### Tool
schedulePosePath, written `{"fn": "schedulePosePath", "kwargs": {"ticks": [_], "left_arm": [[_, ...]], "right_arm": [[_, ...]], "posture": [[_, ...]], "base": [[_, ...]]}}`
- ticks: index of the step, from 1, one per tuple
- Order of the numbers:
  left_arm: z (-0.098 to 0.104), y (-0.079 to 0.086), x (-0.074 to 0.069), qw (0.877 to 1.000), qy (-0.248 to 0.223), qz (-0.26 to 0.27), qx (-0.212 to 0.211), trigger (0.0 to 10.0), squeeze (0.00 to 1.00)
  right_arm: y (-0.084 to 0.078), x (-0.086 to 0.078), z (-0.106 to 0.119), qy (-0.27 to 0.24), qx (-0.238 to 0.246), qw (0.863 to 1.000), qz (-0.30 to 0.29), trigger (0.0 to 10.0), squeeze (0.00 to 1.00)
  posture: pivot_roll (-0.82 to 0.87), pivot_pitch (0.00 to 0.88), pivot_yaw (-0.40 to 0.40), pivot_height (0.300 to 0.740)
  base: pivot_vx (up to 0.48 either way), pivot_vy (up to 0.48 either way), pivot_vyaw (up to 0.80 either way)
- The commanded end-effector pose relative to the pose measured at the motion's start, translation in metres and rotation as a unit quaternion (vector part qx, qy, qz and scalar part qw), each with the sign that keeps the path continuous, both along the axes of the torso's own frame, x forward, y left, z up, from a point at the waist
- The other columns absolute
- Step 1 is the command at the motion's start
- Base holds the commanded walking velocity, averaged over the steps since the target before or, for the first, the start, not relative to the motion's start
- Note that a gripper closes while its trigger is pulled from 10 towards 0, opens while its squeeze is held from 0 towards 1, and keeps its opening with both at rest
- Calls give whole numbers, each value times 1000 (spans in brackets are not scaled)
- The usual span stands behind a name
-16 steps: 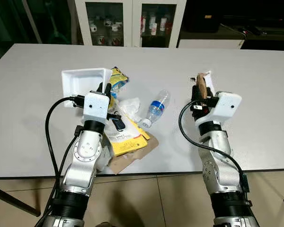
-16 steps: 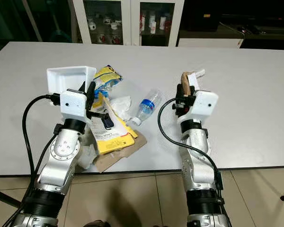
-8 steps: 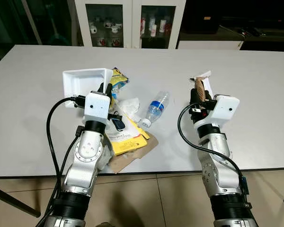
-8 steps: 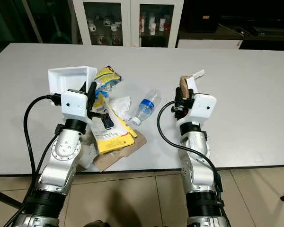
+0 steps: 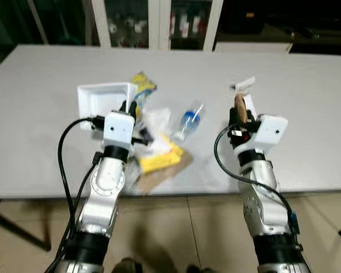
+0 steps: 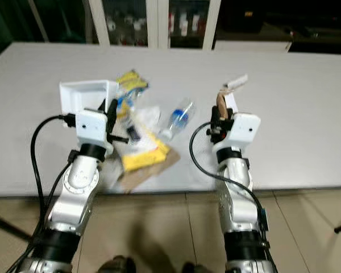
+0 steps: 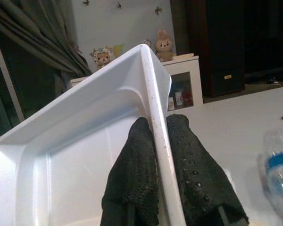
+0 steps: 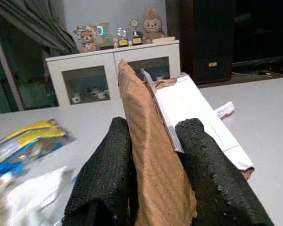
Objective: Picking trash to rubbish bin
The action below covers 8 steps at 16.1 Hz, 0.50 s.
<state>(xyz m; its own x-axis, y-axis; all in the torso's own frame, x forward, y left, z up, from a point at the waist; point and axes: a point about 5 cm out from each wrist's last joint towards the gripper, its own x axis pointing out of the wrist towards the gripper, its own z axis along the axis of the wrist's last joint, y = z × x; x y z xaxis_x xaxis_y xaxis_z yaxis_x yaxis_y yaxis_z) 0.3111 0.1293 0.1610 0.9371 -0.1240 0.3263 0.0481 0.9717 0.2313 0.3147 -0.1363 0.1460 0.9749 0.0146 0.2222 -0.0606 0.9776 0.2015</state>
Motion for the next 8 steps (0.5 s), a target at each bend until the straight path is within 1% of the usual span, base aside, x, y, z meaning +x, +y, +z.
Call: {"fn": "schedulePosePath", "kwargs": {"ticks": [1,8], "left_arm": [[-2,0,-1,1000,4,5,1,10000,0],[-1,1,0,1000,3,7,-2,10000,0]], "right_arm": [[0,0,-1,5,0,1000,3,10000,0],[0,1,-1,8,1,1000,2,10000,0]], "posture": [[41,12,-43,740],[38,21,-43,740]], "base": [[-382,0,0],[-332,0,0]]}}
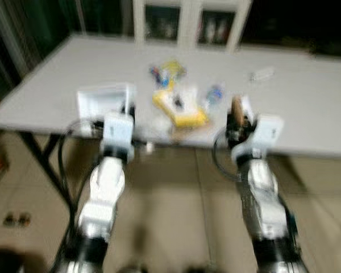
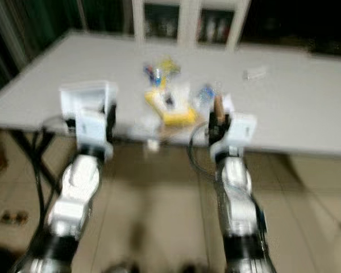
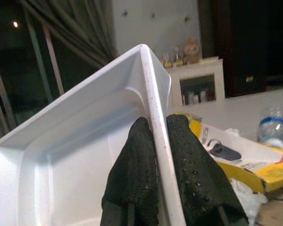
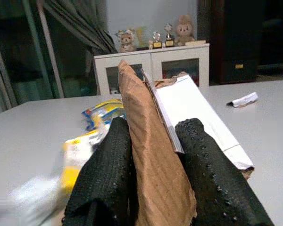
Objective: Picking trash to rubbish bin
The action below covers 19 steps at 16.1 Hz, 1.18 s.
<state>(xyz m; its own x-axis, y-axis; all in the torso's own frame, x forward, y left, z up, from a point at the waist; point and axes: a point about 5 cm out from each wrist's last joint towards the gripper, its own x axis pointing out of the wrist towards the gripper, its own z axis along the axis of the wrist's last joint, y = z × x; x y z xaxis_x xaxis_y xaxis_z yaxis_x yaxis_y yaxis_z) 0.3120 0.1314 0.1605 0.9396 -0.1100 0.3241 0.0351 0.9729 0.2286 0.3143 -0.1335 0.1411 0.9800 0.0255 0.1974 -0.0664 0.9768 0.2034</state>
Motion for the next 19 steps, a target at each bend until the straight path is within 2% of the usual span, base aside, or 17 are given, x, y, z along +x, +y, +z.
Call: {"fn": "schedulePosePath", "kwargs": {"ticks": [1,8,19], "left_arm": [[-1,-1,-1,1000,2,0,-1,10000,0],[-1,1,1,1000,6,14,0,10000,0],[-5,1,0,1000,20,13,2,10000,0]], "right_arm": [[-3,1,4,-5,0,1000,-3,10000,0],[-3,2,3,0,-10,1000,3,10000,0],[-1,0,-4,16,-11,1000,8,10000,0]], "posture": [[38,21,-43,740],[36,33,-47,740],[37,50,-42,740]], "base": [[-326,0,0],[-47,0,0],[0,0,800]]}}
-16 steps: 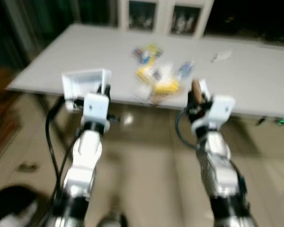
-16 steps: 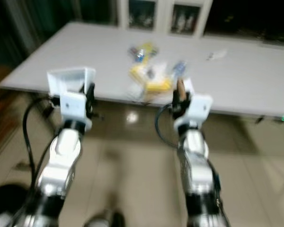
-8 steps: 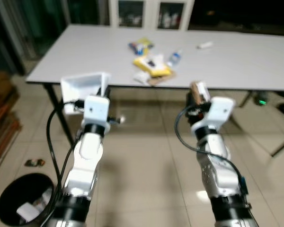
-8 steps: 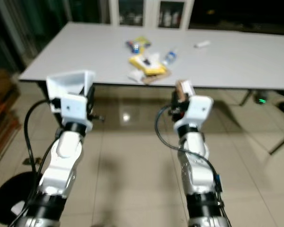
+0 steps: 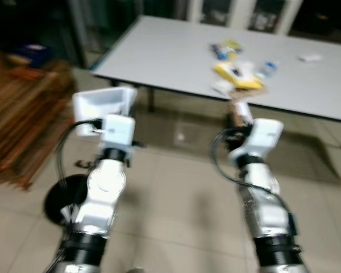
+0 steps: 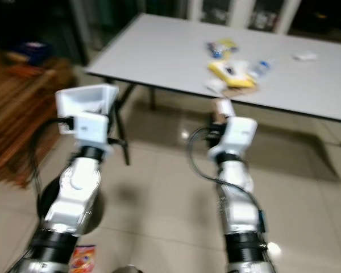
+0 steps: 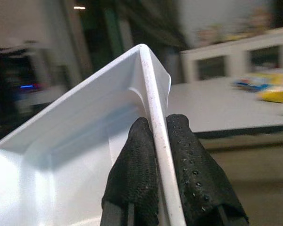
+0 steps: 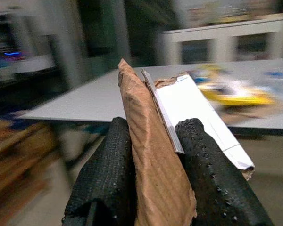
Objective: Picking trash to rubbish bin
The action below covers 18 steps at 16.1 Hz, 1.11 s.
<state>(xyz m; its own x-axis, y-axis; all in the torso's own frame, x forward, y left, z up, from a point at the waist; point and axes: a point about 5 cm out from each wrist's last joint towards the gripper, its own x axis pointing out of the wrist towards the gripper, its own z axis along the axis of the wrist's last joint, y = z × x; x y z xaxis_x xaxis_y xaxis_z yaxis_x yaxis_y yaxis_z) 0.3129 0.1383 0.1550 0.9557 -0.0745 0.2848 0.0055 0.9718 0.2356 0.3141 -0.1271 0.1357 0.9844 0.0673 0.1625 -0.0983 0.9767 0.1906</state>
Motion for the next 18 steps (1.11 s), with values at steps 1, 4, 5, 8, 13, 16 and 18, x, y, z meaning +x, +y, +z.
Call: {"fn": "schedulePosePath", "kwargs": {"ticks": [1,4,5,8,13,16,18], "left_arm": [[0,-6,-1,1000,0,-8,-3,10000,0],[-1,-7,-1,1000,2,-10,-3,10000,0],[-1,-7,-1,1000,2,-10,-3,10000,0],[-1,-7,-1,1000,2,-12,-2,10000,0],[-2,-8,-1,1000,3,-15,0,10000,0],[-2,-8,-1,1000,4,-17,0,10000,0],[-2,-9,-1,1000,5,-18,-1,10000,0]], "right_arm": [[-9,1,1,0,1,1000,-16,10000,0],[-10,2,-2,10,5,1000,-20,10000,0],[-10,2,-3,12,4,1000,-20,10000,0],[-9,2,-1,8,-9,1000,-13,10000,0],[-7,1,-3,10,-9,1000,-10,10000,0],[-7,1,-4,12,-8,1000,-8,10000,0],[-6,1,-5,13,-9,1000,-5,10000,0]], "posture": [[37,50,-42,740],[38,38,-39,740],[36,36,-38,740],[35,28,-36,740],[36,15,-34,740],[37,13,-33,740],[35,17,-34,740]], "base": [[0,0,0],[0,0,0],[0,0,0],[0,0,417],[0,0,800],[0,0,800],[0,0,800]]}}
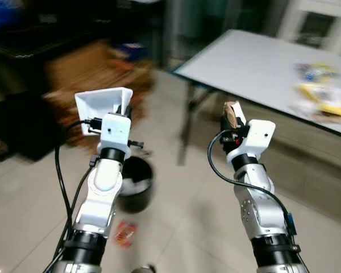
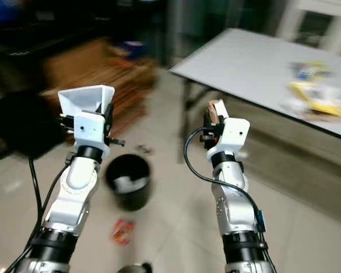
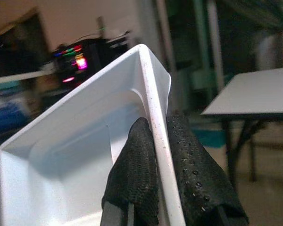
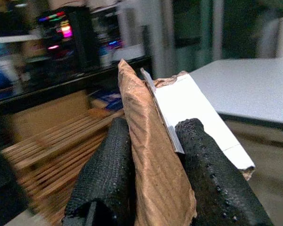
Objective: Picking trash to rubbish bin
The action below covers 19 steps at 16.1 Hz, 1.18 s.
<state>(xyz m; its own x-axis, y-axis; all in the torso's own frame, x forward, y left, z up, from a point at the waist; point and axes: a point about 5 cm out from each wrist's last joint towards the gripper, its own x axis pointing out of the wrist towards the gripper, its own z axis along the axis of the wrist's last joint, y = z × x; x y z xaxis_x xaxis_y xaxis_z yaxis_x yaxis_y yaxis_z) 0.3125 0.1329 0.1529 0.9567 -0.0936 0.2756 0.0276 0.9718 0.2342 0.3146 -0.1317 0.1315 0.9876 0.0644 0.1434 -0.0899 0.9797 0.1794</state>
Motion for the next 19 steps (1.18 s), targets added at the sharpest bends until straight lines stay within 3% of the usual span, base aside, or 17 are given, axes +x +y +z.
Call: {"fn": "schedulePosePath", "kwargs": {"ticks": [1,19], "left_arm": [[0,-4,-1,1000,1,-7,0,10000,0],[-2,-1,-1,1000,4,5,-4,10000,0]], "right_arm": [[-2,0,-1,3,-3,1000,-1,10000,0],[0,2,-2,7,-8,1000,15,10000,0]], "posture": [[36,20,-35,740],[25,44,-52,740]], "base": [[0,0,800],[0,0,800]]}}
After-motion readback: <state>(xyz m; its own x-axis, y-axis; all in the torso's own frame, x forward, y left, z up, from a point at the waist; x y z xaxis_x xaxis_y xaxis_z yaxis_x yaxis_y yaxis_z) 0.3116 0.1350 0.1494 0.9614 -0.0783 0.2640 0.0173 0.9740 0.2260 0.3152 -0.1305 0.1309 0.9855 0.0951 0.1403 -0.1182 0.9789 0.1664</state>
